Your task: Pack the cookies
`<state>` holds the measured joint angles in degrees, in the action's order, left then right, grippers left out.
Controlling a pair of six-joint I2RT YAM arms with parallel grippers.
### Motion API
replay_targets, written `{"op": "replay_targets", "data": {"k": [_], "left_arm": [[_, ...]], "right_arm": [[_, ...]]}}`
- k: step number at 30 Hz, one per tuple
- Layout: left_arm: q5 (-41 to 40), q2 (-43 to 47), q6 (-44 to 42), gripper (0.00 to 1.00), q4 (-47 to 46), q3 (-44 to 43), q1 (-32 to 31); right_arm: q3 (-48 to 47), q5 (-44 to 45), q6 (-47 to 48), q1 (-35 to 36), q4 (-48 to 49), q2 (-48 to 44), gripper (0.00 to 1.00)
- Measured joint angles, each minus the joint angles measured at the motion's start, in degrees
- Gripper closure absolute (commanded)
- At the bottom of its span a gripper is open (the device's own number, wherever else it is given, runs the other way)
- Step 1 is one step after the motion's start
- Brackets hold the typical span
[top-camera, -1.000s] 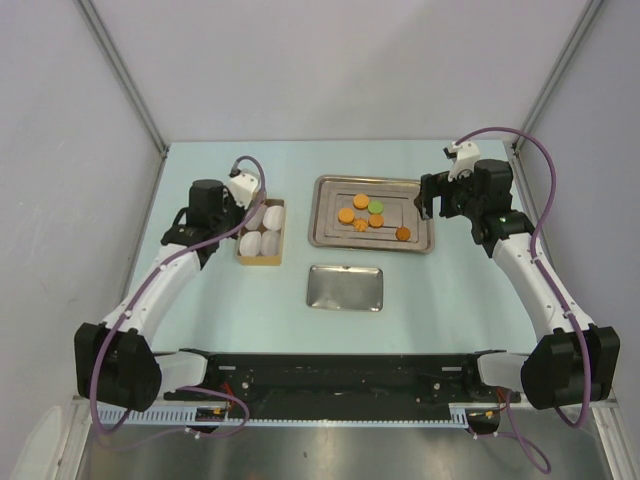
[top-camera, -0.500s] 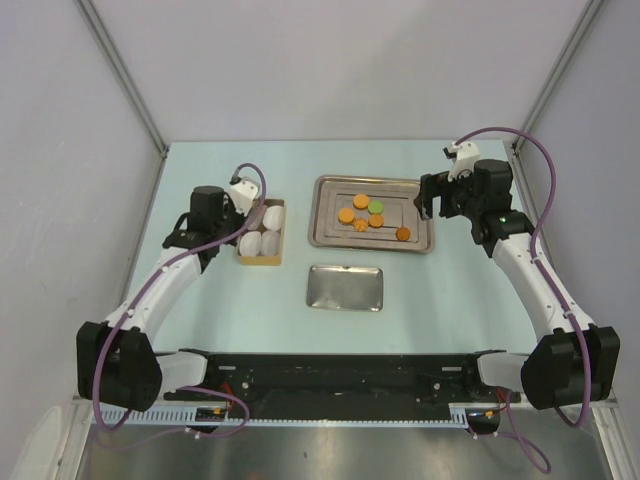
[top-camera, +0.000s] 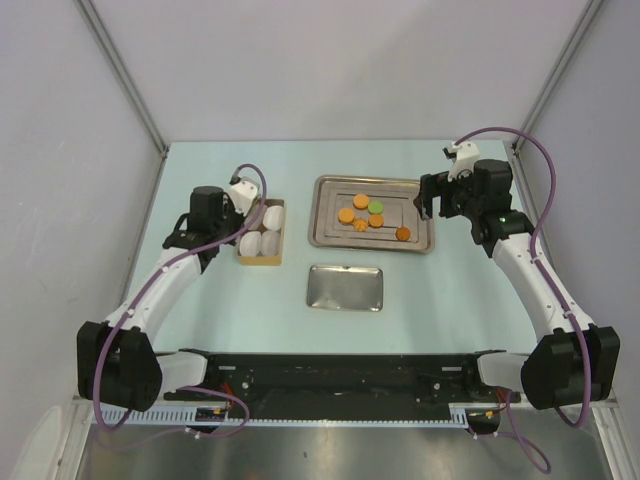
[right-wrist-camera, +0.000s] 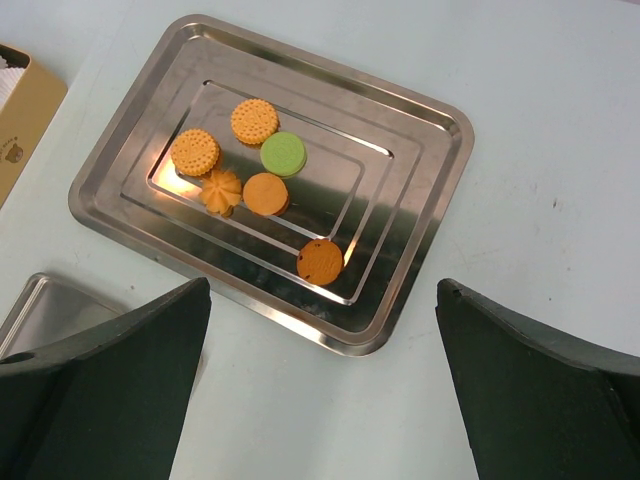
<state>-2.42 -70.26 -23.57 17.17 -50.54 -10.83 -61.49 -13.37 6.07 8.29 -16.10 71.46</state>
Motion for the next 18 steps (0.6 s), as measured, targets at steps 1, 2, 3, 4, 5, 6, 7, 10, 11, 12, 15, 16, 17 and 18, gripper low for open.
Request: {"op": "replay_targets", "data": {"k": [1,2,3,4,5,6,7,10,11,12,15,16,17,18], "left_arm": [[0.0,0.0,0.0,0.67,0.0,0.0,0.0],[0.0,0.0,0.0,0.67,0.0,0.0,0.0],[0.0,0.0,0.0,0.67,0.0,0.0,0.0],[0.0,0.0,0.0,0.67,0.0,0.0,0.0],[0.0,0.0,0.0,0.66,0.0,0.0,0.0],[0.0,-0.1,0.0,0.66,0.0,0.0,0.0],[0.0,-0.1,0.0,0.66,0.0,0.0,0.0],[0.1,-0.3,0.0,0.64,0.0,0.0,0.0],[0.1,-0.3,0.0,0.64,0.0,0.0,0.0],[0.1,-0.3,0.0,0.64,0.0,0.0,0.0],[0.2,-0.3,0.0,0.63,-0.1,0.1,0.0],[0.2,-0.3,0.0,0.63,-0.1,0.2,0.0],[0.2,-0.3,0.0,0.62,0.0,0.2,0.0],[0.2,-0.3,0.0,0.62,0.0,0.2,0.0]], "right_arm": [[0.0,0.0,0.0,0.0,0.0,0.0,0.0],[0.0,0.0,0.0,0.0,0.0,0.0,0.0],[0.0,0.0,0.0,0.0,0.0,0.0,0.0],[0.0,0.0,0.0,0.0,0.0,0.0,0.0],[0.0,0.0,0.0,0.1,0.0,0.0,0.01],[0.0,0.0,0.0,0.1,0.0,0.0,0.0],[0.0,0.0,0.0,0.1,0.0,0.0,0.0],[0.0,0.0,0.0,0.1,0.0,0.0,0.0],[0.0,0.0,0.0,0.1,0.0,0.0,0.0],[0.0,0.0,0.0,0.1,0.0,0.0,0.0],[0.0,0.0,0.0,0.1,0.0,0.0,0.0],[0.0,0.0,0.0,0.1,0.0,0.0,0.0],[0.0,0.0,0.0,0.1,0.0,0.0,0.0],[0.0,0.0,0.0,0.1,0.0,0.0,0.0]]}}
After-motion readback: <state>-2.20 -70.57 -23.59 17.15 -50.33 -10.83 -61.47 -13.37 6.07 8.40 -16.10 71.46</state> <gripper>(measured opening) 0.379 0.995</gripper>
